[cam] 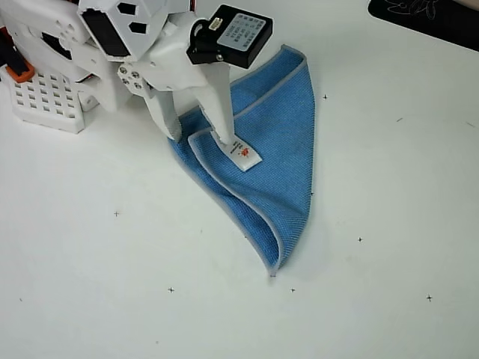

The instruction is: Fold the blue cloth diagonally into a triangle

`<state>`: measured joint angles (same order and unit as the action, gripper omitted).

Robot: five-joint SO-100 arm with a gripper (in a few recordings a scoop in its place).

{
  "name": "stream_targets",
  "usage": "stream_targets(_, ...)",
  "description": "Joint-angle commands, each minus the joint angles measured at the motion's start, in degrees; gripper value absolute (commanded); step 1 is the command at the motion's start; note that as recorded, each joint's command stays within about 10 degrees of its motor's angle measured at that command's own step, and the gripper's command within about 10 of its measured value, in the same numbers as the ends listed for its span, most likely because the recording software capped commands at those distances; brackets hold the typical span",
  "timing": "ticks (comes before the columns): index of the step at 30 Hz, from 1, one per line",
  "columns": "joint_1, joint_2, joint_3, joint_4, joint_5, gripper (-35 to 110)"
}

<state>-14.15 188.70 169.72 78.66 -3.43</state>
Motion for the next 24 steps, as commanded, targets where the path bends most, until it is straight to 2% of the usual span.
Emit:
stream_targets(1, 0.70, 0.88, 0.70, 0.35, 1.32, 39)
stream_targets(12, 3.60, 0.88, 2.29, -0.53, 6.24, 39)
stream_targets(24, 5.01, 0.88, 2.55, -0.62, 6.33, 39)
